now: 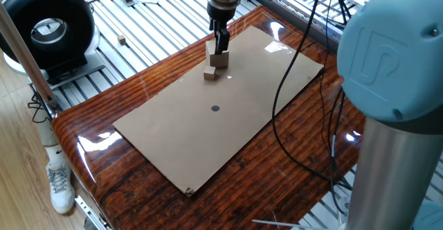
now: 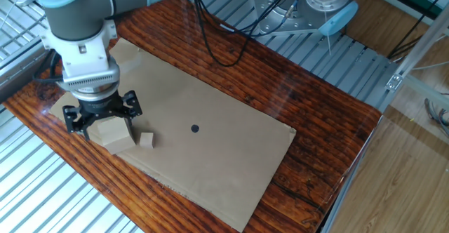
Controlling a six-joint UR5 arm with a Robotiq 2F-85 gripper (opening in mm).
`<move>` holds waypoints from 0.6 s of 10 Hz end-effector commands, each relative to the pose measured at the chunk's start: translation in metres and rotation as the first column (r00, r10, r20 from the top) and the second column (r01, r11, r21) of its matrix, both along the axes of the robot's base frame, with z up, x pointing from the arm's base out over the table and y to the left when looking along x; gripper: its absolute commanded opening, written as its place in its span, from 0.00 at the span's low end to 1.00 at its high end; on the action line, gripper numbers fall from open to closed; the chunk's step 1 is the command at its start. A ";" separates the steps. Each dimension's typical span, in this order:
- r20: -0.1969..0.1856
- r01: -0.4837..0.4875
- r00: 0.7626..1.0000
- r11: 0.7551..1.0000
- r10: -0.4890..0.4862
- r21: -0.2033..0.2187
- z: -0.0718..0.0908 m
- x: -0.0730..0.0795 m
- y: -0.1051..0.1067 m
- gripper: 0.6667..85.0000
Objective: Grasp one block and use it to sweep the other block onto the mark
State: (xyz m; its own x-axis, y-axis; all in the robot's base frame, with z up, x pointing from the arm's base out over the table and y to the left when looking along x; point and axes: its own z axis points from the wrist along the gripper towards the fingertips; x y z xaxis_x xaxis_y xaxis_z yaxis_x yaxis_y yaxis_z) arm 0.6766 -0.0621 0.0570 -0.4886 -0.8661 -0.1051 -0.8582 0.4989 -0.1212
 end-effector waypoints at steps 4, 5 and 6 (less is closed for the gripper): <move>-0.026 0.005 1.000 0.999 -0.004 0.035 -0.006 -0.003 0.005 1.00; -0.026 0.005 1.000 0.999 -0.004 0.035 -0.009 -0.002 0.004 1.00; -0.026 0.005 1.000 0.999 -0.004 0.038 -0.013 -0.001 0.005 1.00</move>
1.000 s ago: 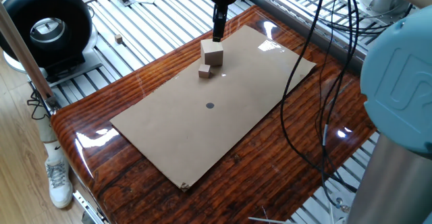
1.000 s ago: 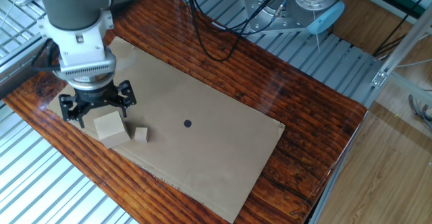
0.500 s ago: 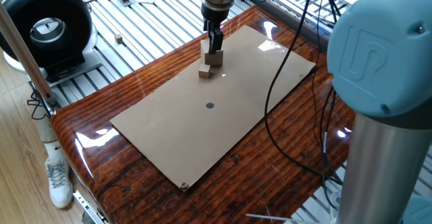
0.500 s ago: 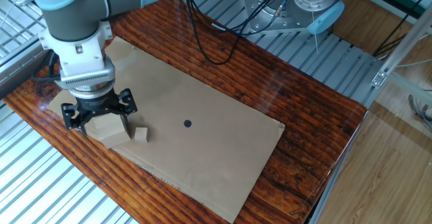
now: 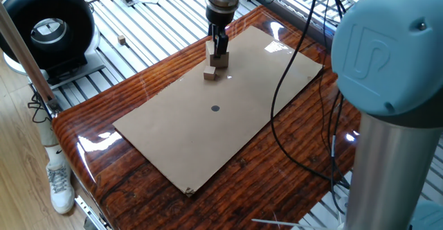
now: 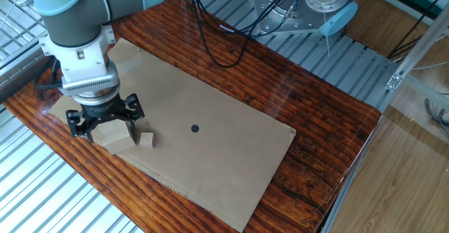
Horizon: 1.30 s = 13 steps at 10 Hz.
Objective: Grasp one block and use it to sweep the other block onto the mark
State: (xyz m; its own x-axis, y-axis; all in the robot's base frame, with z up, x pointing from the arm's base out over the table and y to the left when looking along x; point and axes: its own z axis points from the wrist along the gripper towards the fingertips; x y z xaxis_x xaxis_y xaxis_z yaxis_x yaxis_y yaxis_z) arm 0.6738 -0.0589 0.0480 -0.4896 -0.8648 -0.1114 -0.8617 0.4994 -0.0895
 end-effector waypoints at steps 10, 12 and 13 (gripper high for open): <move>-0.040 0.032 0.999 0.998 -0.030 0.048 -0.018 -0.008 0.005 0.80; -0.041 0.044 0.998 0.998 -0.043 0.045 -0.018 -0.008 0.003 0.66; -0.041 0.049 0.998 0.998 -0.047 0.044 -0.017 -0.008 0.003 0.65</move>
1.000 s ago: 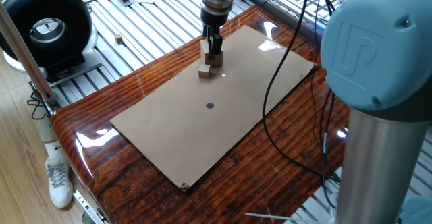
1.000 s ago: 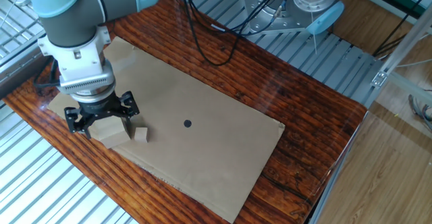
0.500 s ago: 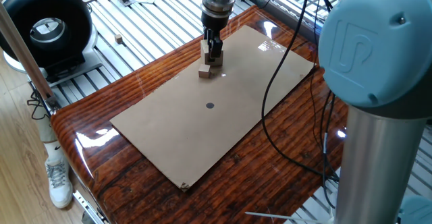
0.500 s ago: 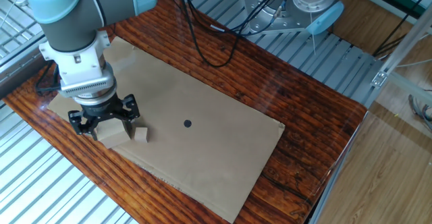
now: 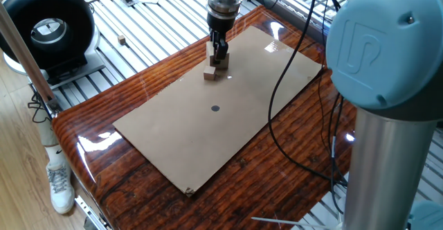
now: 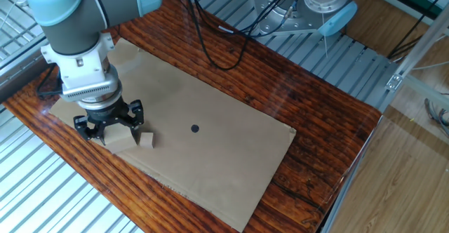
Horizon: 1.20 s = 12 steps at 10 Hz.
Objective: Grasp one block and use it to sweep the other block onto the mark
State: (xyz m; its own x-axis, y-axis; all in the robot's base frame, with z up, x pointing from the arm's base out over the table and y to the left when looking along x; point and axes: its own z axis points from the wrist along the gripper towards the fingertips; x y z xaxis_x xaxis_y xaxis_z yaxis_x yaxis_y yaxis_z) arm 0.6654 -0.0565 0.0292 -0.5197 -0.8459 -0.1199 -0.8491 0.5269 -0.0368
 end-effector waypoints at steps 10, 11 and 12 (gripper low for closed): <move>0.005 0.065 0.998 0.997 -0.065 0.052 0.006 0.006 0.006 0.69; -0.010 0.078 0.997 0.994 -0.077 0.079 0.007 0.003 0.012 0.70; -0.016 0.087 0.996 0.991 -0.086 0.101 0.007 0.001 0.019 0.72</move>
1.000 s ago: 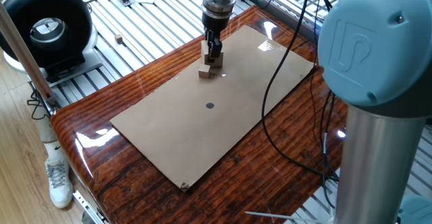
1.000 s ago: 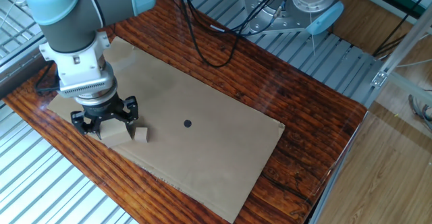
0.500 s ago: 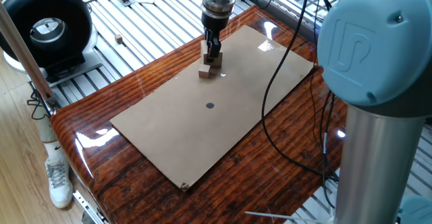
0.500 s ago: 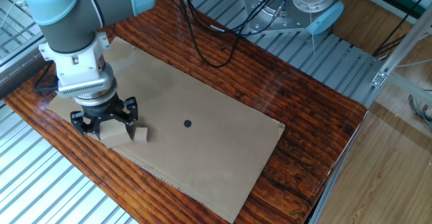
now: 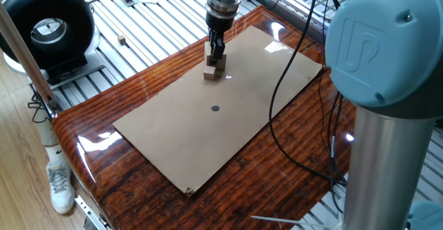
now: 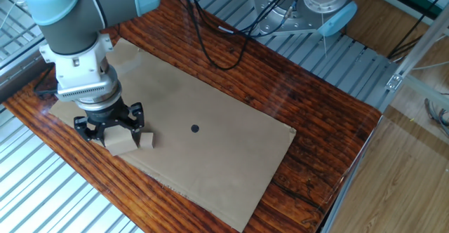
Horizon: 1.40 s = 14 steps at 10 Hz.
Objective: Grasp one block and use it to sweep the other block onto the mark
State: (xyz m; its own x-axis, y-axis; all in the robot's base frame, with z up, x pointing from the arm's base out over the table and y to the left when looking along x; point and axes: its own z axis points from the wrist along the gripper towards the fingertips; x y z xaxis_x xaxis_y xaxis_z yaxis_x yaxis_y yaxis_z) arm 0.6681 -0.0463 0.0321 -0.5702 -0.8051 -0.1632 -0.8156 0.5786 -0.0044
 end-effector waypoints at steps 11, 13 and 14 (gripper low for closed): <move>-0.007 0.071 0.997 0.993 -0.071 0.094 -0.008 -0.002 0.040 0.87; -0.019 0.084 0.996 0.991 -0.082 0.103 -0.004 -0.004 0.042 0.79; -0.022 0.090 0.996 0.991 -0.088 0.096 -0.002 -0.005 0.040 0.72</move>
State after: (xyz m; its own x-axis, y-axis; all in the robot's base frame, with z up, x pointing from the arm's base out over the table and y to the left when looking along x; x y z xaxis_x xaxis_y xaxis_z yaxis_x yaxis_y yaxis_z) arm 0.6639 -0.0079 0.0244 -0.6258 -0.7481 -0.2209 -0.7738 0.6310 0.0552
